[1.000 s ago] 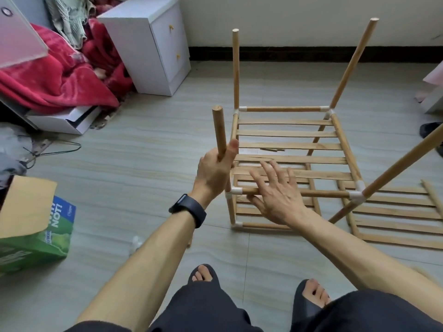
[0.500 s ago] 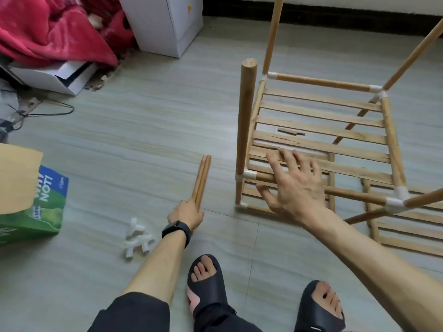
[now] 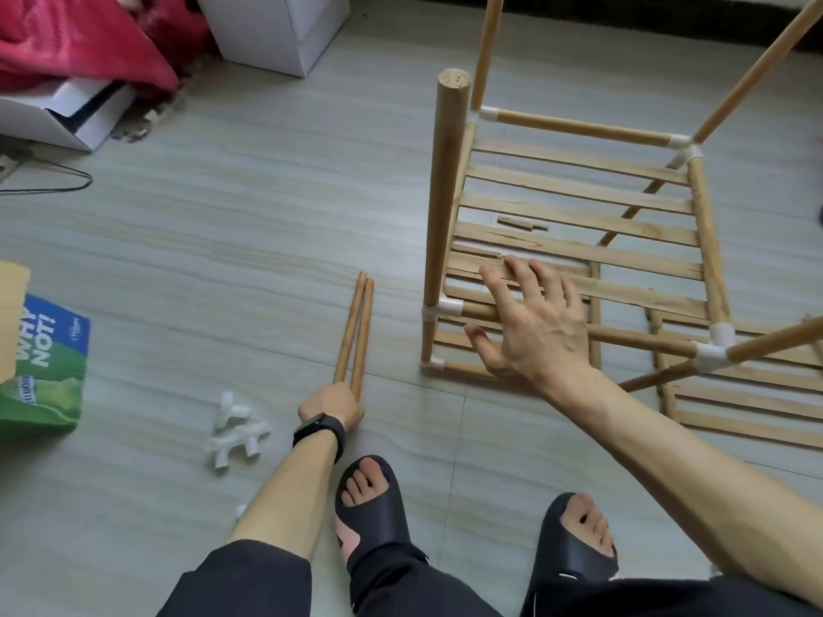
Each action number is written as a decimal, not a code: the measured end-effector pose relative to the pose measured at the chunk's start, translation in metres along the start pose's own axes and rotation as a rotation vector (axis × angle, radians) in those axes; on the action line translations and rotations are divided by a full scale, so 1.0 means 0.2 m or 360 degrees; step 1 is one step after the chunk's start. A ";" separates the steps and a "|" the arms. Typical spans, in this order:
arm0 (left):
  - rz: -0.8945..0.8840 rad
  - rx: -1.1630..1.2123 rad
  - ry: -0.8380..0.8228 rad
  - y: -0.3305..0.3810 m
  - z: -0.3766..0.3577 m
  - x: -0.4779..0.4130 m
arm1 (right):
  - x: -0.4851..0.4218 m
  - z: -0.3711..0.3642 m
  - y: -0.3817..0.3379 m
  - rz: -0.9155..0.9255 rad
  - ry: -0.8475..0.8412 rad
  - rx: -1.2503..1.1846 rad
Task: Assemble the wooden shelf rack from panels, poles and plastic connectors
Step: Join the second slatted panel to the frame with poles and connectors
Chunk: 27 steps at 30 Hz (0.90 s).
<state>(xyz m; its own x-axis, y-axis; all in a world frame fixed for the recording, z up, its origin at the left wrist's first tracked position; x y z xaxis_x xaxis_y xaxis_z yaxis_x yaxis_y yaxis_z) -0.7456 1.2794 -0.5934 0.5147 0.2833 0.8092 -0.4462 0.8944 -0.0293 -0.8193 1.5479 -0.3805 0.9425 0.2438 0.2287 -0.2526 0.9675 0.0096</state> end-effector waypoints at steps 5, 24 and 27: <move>0.0045 0.0016 0.0013 -0.13 -0.10 0.07 | 0.05 -0.02 -0.02 0.0009 -0.0020 0.0028; 0.0236 0.0502 0.0206 -0.67 -0.13 0.04 | -0.01 0.00 0.00 -0.0033 0.0080 0.0034; 0.0127 0.0449 0.0197 -0.64 -0.16 0.03 | -0.02 -0.01 0.01 -0.0020 0.0065 0.0030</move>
<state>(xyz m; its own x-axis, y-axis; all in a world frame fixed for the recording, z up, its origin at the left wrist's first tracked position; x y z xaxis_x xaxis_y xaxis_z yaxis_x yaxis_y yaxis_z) -0.6613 1.1778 -0.6032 0.5477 0.4041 0.7326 -0.6651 0.7416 0.0881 -0.8221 1.5485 -0.3838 0.9536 0.2346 0.1887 -0.2445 0.9692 0.0308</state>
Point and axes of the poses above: each hand's wrist, its own x-axis away from the middle knuckle, its own z-axis out of the back of the hand, y = z × x, the point moved 6 cm from there along -x, towards the middle knuckle, and after that the axes turned 15 degrees about -y, right-handed, at the moved point
